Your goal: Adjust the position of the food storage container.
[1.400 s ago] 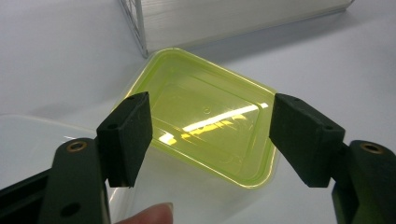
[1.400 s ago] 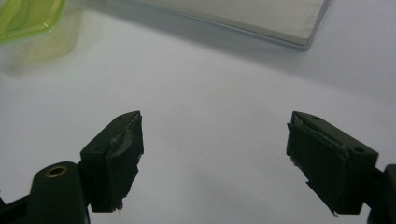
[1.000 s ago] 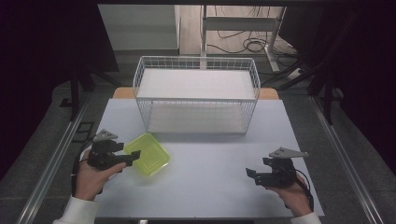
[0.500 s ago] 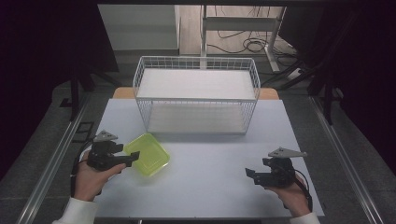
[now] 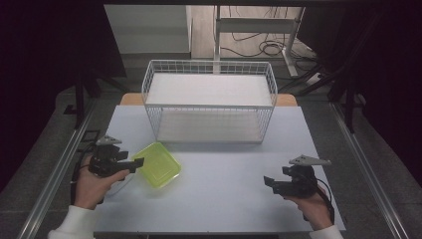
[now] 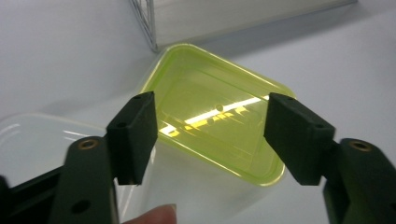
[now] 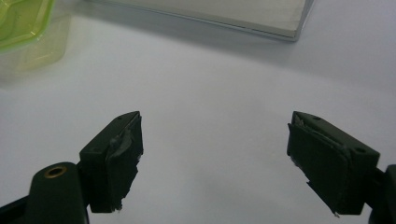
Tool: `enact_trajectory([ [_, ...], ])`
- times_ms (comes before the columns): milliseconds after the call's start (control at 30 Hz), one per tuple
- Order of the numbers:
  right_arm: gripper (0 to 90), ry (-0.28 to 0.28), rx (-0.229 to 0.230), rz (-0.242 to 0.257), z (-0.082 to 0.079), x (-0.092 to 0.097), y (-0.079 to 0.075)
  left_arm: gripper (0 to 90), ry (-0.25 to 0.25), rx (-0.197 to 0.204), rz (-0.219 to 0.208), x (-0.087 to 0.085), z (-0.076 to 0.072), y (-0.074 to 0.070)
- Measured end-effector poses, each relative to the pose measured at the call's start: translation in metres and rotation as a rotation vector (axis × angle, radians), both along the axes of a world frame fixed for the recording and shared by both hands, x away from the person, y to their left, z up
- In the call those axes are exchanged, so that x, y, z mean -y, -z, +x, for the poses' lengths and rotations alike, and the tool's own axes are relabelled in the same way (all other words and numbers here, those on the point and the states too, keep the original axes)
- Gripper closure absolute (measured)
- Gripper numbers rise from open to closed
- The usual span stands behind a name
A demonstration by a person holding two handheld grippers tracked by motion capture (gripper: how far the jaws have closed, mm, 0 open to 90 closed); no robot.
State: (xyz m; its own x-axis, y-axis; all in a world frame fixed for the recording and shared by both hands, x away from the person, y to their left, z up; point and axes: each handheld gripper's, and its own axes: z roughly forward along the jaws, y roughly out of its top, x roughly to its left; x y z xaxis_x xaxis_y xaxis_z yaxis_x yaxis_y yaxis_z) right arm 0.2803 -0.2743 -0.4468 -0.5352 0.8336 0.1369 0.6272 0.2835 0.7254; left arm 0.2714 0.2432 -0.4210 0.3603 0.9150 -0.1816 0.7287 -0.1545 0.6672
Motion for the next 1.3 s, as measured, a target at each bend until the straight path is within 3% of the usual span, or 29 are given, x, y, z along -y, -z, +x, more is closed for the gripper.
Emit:
enact_trajectory([
  [133, 18.0, -0.001, -0.002, 0.004, 0.001, 0.000, 0.000, 42.3, 0.003, -0.025, 0.014, -0.002, 0.016, -0.005],
  [467, 18.0, -0.002, -0.006, -0.001, 0.002, 0.001, 0.004, 49.5, 0.016, -0.130, 0.053, -0.001, 0.065, 0.004],
  [700, 18.0, 0.000, -0.009, -0.007, 0.002, 0.001, 0.005, 63.3, 0.003, -0.180, 0.052, -0.005, 0.083, 0.013],
  [733, 18.0, 0.003, -0.013, -0.008, 0.003, 0.000, 0.005, 69.5, -0.009, -0.207, 0.049, -0.006, 0.089, 0.017],
  [833, 18.0, 0.005, -0.009, -0.010, 0.003, -0.001, 0.005, 79.2, -0.013, -0.228, 0.048, -0.007, 0.094, 0.020],
  [1000, 18.0, 0.004, -0.013, -0.019, 0.003, -0.002, 0.007, 89.8, -0.038, -0.270, 0.075, -0.010, 0.107, 0.030],
  [1067, 18.0, 0.003, -0.013, -0.024, 0.004, -0.002, 0.009, 90.0, -0.047, -0.290, 0.124, -0.011, 0.113, 0.036],
  [1200, 18.0, 0.001, -0.022, -0.028, 0.005, -0.003, 0.011, 90.0, -0.053, -0.313, 0.162, -0.011, 0.116, 0.044],
  [1300, 18.0, -0.006, -0.021, -0.039, 0.005, -0.003, 0.012, 90.0, -0.044, -0.324, 0.167, -0.009, 0.117, 0.049],
])
